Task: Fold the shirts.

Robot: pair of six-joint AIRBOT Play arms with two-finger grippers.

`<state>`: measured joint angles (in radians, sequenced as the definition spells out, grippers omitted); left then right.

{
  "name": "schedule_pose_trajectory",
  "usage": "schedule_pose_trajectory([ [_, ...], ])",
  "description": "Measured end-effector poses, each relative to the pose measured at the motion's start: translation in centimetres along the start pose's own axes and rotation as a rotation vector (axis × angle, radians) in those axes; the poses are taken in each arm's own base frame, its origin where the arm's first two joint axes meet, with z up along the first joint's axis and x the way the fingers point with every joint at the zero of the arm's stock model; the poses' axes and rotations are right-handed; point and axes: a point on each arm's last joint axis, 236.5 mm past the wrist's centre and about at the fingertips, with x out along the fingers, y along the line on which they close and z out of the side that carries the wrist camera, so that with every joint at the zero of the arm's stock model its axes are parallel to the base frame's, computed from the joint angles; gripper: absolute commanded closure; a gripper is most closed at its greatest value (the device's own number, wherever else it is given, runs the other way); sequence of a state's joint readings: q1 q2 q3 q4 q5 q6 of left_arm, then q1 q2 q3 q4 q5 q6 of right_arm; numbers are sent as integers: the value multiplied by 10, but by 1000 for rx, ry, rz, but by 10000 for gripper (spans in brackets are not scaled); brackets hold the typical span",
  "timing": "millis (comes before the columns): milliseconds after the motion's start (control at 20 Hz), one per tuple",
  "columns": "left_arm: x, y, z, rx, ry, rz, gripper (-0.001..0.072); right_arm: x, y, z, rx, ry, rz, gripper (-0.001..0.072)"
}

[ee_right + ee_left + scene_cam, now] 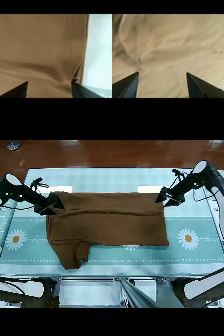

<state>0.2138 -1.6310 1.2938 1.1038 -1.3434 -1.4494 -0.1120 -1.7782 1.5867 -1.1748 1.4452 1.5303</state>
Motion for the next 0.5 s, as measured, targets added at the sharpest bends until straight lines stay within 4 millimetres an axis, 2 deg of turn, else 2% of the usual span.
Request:
schedule_pose_trajectory([
  [100,-12,10,-14,9,26,18,7,-24,-12,-5,-4,-37,-38,91],
  [250,-22,38,-52,-51,55,37,7,-52,-45,-29,64,-90,-84,94],
  [350,-21,58,-87,-126,80,27,7,-51,-55,-52,132,-133,-52,94],
  [500,-16,70,-126,-249,38,-52,7,-31,-45,-85,170,-191,59,94],
])
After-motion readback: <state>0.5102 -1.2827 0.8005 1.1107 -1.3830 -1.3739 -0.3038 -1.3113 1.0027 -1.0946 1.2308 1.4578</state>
